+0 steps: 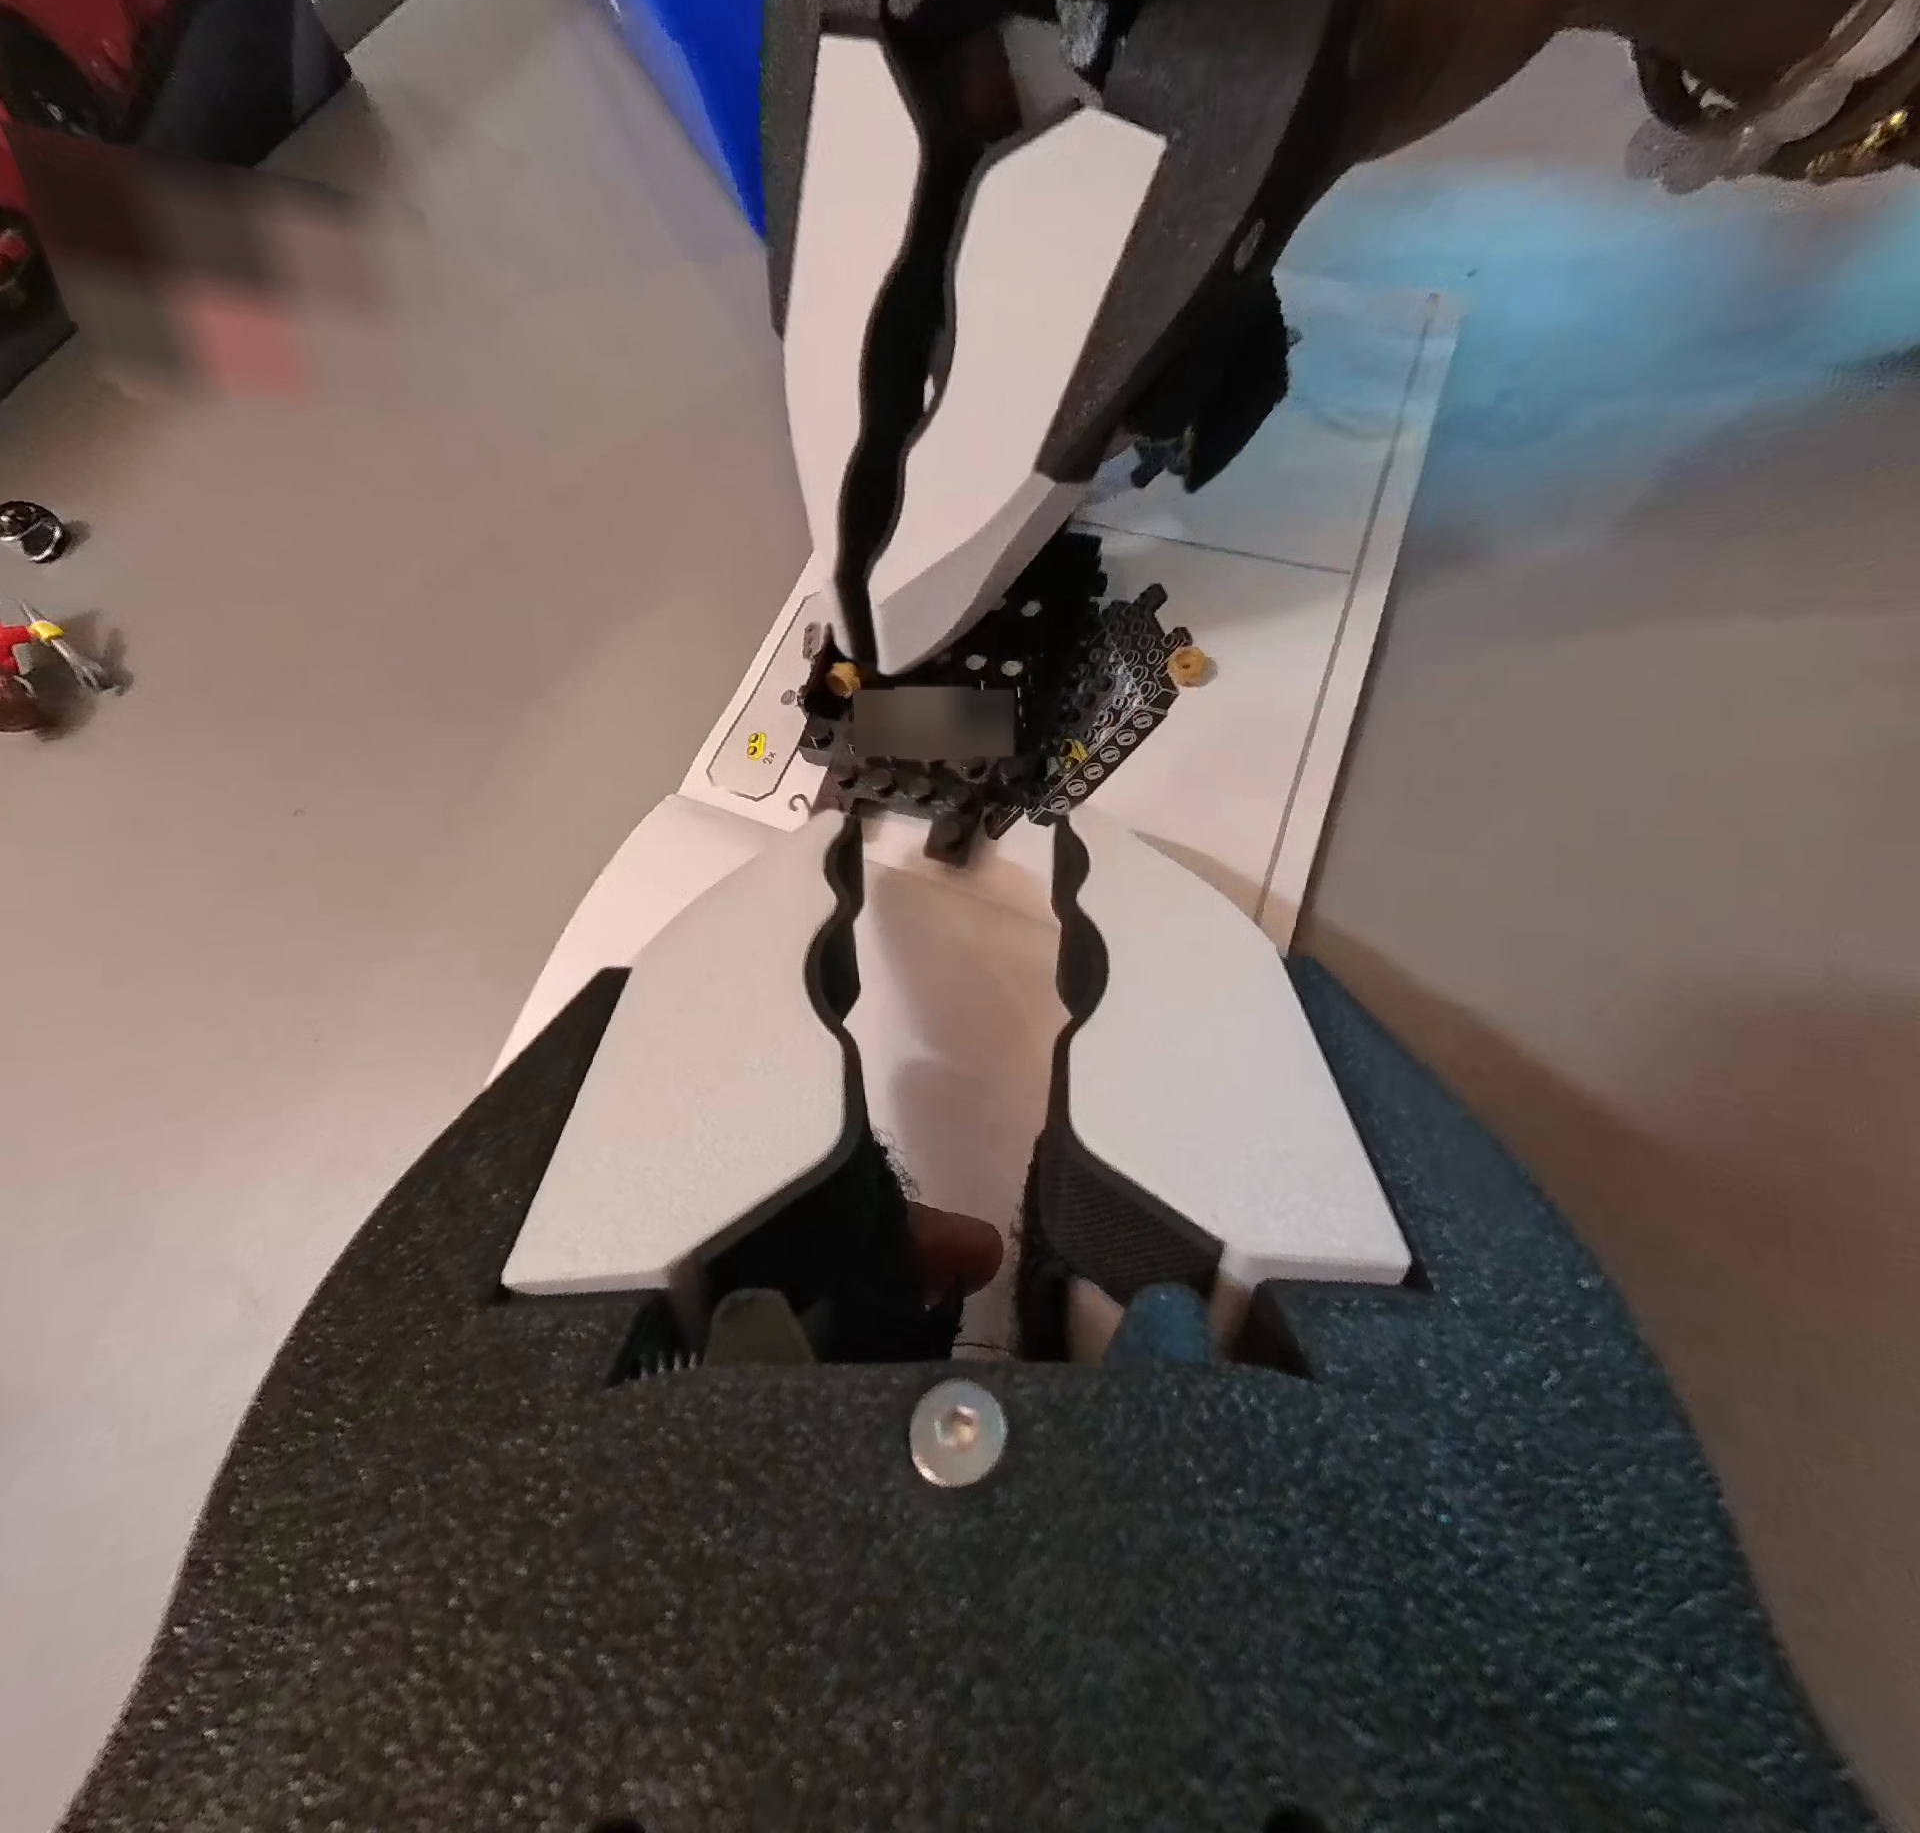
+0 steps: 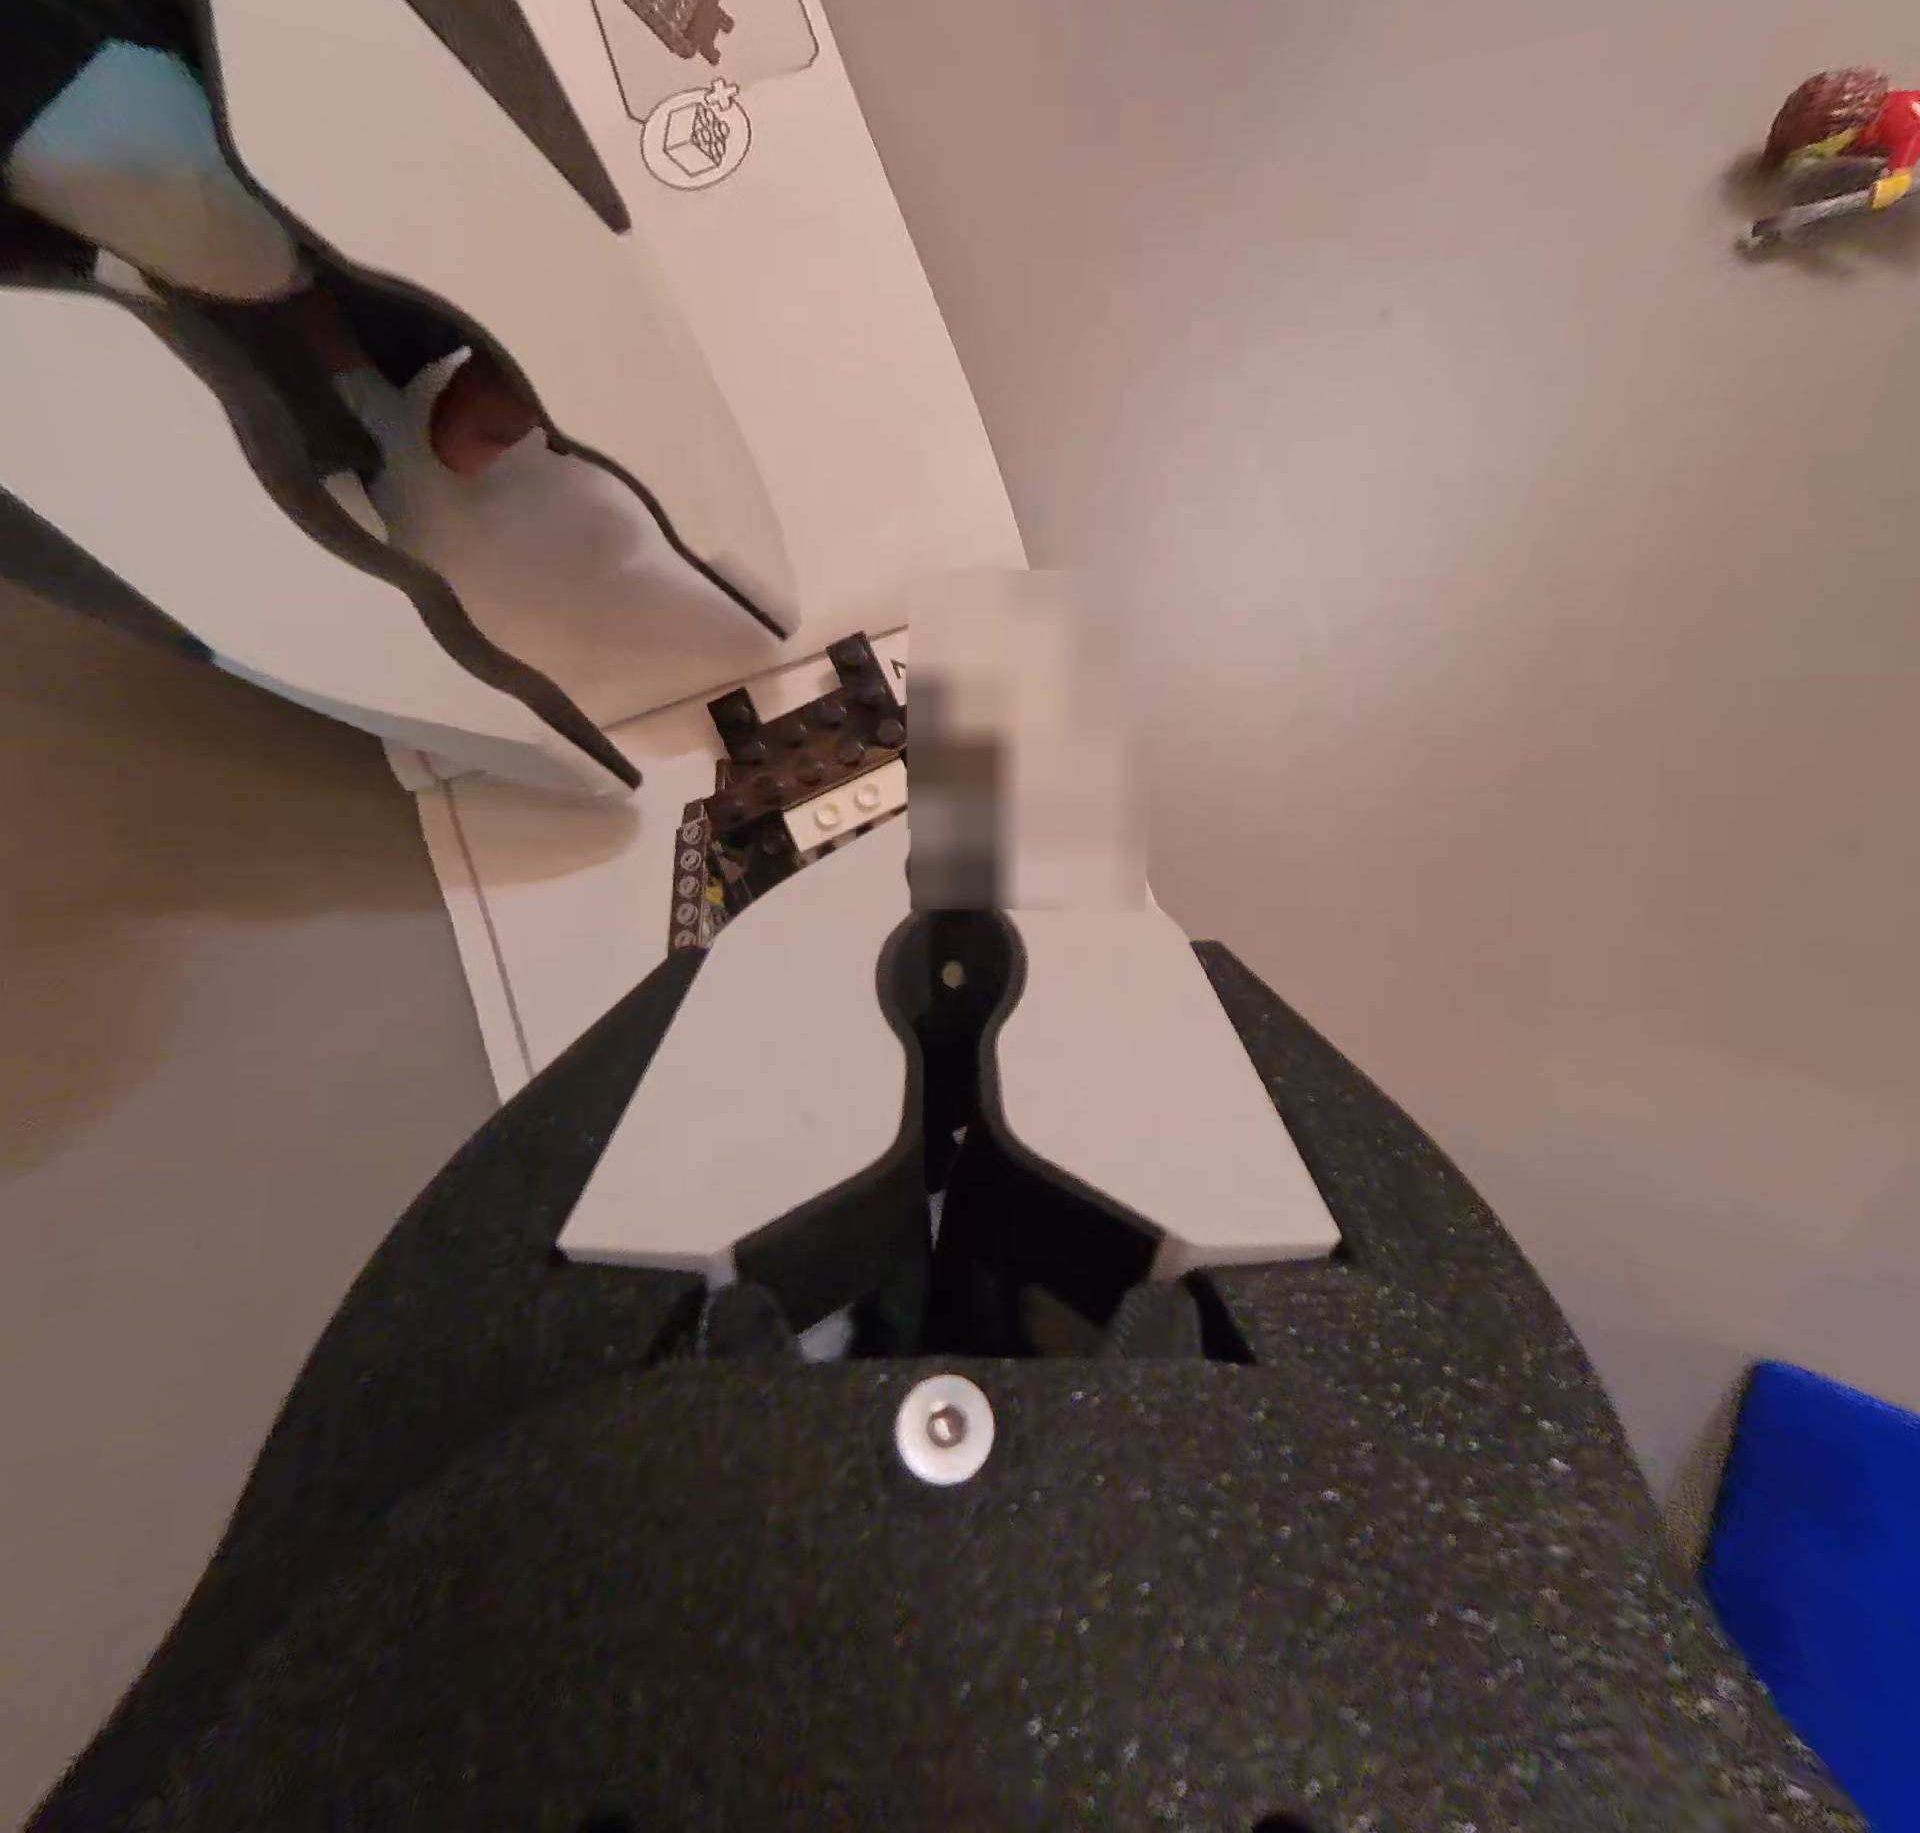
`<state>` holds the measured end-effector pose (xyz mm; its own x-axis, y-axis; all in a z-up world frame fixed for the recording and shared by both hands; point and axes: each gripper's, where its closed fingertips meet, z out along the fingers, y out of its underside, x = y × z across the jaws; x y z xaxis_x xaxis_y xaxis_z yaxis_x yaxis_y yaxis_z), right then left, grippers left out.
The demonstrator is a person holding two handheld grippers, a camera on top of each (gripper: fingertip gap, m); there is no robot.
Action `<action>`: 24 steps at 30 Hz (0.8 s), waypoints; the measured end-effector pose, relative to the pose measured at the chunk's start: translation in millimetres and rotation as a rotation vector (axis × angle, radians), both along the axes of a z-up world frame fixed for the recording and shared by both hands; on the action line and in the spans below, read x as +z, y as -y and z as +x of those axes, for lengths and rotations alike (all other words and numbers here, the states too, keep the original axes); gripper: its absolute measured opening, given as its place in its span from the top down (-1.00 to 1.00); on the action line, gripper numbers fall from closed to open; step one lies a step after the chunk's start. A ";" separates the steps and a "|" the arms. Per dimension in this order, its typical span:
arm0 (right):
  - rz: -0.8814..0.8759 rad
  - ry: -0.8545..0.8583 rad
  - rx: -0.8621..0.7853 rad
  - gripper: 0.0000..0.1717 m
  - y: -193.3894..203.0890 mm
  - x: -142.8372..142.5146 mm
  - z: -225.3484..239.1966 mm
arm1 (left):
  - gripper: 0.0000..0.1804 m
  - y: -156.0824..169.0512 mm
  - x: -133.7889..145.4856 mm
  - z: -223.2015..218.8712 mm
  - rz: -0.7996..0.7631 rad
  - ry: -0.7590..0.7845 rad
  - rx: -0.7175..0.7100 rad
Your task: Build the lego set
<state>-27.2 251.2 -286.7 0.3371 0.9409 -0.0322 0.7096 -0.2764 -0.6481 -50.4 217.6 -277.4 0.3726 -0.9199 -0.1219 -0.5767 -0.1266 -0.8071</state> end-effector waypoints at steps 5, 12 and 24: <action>-0.011 0.003 0.027 0.91 1.8 0.2 -5.9 | 0.63 0.7 -8.9 0.8 -0.031 -0.052 -0.007; -0.005 -0.018 0.097 0.82 9.3 5.6 -12.4 | 0.64 0.1 -9.8 0.9 -0.070 -0.043 -0.004; -0.117 -0.100 0.113 0.59 18.5 6.4 -19.6 | 0.65 0.8 -10.3 1.2 -0.079 -0.042 -0.009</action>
